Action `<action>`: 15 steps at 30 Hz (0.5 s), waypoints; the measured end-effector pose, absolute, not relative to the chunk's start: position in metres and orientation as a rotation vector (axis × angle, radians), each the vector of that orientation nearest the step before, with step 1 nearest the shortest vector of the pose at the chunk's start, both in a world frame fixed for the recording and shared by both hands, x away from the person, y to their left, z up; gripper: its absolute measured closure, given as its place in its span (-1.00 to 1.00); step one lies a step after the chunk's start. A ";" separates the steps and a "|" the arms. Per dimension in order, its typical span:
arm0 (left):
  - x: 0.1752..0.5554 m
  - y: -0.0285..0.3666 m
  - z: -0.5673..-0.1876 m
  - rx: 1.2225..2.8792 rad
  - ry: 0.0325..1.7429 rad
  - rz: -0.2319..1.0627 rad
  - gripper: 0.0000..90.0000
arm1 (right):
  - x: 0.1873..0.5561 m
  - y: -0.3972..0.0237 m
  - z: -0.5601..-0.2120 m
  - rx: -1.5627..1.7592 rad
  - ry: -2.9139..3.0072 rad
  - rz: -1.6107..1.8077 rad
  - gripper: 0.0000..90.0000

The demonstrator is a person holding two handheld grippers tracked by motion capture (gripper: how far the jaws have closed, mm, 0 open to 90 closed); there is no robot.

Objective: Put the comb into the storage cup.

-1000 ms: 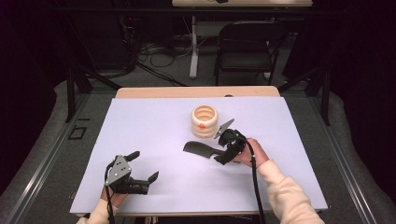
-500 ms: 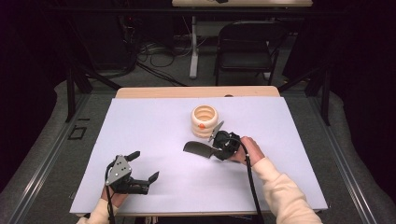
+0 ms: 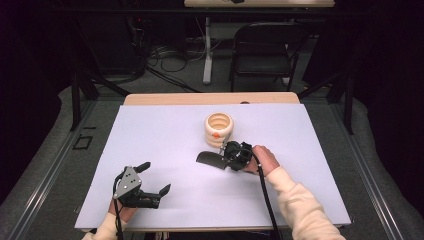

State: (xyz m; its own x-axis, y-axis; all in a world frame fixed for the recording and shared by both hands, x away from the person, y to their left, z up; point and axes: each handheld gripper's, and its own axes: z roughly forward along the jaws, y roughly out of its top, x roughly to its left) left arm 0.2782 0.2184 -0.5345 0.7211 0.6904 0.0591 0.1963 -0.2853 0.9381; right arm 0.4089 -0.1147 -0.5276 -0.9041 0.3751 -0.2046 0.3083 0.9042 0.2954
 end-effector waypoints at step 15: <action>0.278 0.219 -0.534 1.833 0.691 0.567 -1.00 | 0.409 -0.112 -0.530 0.482 2.807 0.357 0.60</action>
State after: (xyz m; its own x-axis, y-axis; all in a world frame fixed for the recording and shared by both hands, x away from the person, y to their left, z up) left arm 0.2780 0.2186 -0.5343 0.7212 0.6902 0.0600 0.1942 -0.2846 0.9388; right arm 0.4090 -0.1115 -0.5300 -0.9081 0.3557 -0.2209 0.2890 0.9143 0.2839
